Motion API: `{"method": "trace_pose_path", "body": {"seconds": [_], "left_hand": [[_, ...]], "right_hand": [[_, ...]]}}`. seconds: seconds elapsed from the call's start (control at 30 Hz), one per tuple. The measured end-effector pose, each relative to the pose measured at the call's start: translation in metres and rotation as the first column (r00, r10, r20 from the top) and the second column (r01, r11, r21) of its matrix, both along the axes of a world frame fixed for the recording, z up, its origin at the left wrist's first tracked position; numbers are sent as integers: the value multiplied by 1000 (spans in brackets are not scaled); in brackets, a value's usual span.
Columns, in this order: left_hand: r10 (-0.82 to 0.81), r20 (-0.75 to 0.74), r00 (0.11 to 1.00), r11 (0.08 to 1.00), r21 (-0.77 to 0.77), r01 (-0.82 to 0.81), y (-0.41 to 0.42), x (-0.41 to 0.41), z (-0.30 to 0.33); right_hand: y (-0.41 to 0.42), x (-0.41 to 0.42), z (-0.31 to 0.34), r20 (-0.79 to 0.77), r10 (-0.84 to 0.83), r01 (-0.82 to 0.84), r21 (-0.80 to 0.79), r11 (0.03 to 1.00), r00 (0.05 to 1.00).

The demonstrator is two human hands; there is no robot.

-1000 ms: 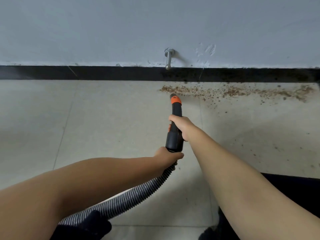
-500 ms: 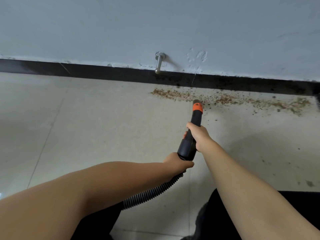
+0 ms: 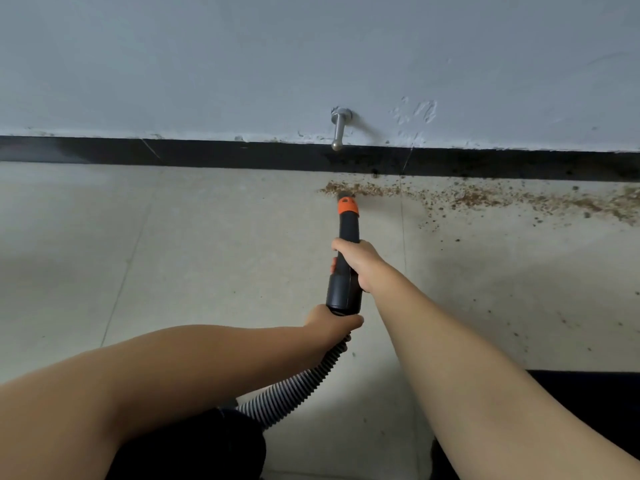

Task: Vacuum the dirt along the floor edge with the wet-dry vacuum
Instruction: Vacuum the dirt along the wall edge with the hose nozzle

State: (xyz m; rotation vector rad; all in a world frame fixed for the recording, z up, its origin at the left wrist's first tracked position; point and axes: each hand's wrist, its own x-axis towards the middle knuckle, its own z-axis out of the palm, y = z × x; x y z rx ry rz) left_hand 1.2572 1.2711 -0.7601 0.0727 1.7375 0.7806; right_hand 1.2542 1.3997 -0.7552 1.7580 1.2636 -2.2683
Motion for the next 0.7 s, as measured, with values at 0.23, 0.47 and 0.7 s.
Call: {"method": "trace_pose_path", "body": {"seconds": [0.23,0.47,0.7], "left_hand": [[-155,54,986,987,41,153,19,3,-6],[-131,80,988,989,81,125,50,19,-6],[-27,65,998,999,34,24,13,5,-11]], "right_hand": [[17,26,-4,71,-173,168,65,984,982],[49,36,-1,105,-180,170,92,981,978],[13,7,-11,73,-37,33,62,998,997]]}}
